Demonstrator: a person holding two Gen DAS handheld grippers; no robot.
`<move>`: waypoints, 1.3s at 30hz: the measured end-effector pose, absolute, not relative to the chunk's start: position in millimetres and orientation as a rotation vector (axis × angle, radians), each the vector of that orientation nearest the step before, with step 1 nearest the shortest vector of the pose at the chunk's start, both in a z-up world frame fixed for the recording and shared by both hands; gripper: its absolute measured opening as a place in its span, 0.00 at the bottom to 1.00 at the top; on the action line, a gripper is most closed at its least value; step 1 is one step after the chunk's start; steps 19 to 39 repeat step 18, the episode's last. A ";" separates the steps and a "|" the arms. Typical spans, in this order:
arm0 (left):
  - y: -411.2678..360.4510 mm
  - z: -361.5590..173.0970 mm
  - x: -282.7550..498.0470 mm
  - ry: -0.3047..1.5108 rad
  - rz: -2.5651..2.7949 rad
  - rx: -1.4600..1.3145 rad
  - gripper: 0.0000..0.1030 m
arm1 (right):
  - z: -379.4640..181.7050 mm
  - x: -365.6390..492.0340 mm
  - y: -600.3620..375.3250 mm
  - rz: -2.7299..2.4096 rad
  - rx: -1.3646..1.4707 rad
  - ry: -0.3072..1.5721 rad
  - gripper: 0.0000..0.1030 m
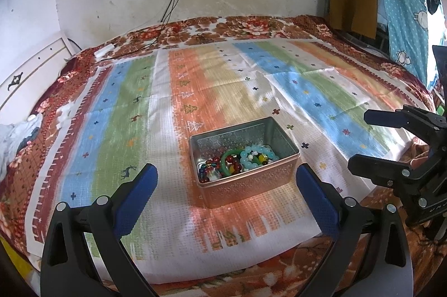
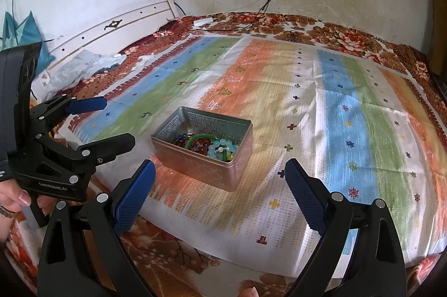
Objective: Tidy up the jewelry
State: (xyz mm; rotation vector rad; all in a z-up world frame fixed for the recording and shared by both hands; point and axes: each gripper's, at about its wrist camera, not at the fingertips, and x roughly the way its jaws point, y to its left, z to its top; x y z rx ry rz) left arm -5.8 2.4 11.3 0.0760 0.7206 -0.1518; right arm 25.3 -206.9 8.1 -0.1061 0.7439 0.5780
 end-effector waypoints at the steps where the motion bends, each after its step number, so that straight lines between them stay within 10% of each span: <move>1: 2.4 11.3 -5.8 0.720 -0.152 0.077 0.95 | 8.0 24.8 -206.8 0.577 -0.103 0.744 0.91; 39: 1.1 10.4 -5.0 0.728 -0.169 0.081 0.95 | 6.0 26.0 -207.6 0.577 -0.096 0.745 0.91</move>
